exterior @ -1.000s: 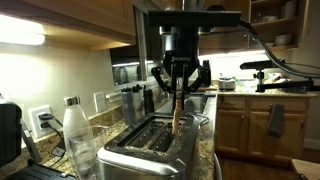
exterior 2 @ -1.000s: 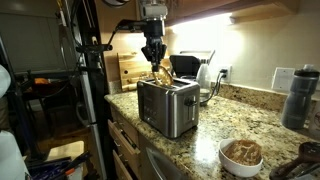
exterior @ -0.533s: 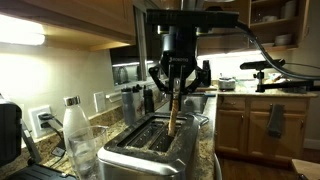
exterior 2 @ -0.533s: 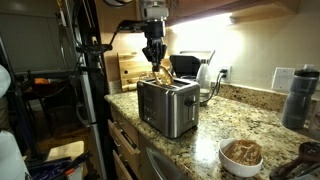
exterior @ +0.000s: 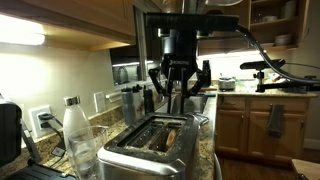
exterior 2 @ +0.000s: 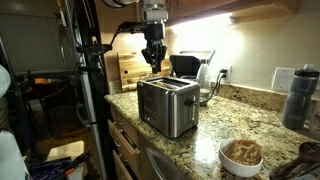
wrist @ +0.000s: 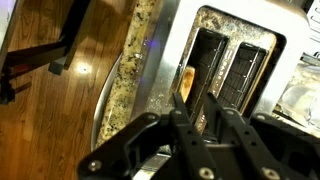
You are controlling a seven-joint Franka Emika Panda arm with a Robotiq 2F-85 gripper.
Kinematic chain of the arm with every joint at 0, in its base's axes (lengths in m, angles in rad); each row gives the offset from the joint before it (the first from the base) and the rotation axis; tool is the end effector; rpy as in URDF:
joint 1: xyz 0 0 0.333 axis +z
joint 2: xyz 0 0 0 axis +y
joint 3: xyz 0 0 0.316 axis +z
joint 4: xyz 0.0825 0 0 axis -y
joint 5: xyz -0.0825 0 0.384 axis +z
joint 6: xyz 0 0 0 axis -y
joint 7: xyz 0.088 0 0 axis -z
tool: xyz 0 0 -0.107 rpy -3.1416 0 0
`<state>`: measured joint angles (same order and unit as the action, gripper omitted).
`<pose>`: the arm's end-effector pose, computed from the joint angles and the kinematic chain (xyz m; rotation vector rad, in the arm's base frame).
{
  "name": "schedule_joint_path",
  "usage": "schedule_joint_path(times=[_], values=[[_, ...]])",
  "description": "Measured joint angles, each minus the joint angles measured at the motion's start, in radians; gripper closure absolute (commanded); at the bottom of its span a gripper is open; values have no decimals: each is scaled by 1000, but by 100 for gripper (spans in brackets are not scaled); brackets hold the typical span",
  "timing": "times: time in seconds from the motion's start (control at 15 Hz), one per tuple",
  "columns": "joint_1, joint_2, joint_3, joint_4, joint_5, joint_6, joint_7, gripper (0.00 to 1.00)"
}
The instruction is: Put the slices of bread in the toaster
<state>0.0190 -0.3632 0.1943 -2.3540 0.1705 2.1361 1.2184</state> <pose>0.4403 0.1075 0.4802 -2.5508 1.5534 -0.0808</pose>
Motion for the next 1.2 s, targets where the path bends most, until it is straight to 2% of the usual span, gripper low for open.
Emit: schedule_joint_path(times=[0.33,0.47,1.2], values=[[0,0,-4,-12,0,5,-1,8],[-1,-1,-8,-22,0,5,-1,0],[-27,-22,-56,-58,-30,-5,-1,0]])
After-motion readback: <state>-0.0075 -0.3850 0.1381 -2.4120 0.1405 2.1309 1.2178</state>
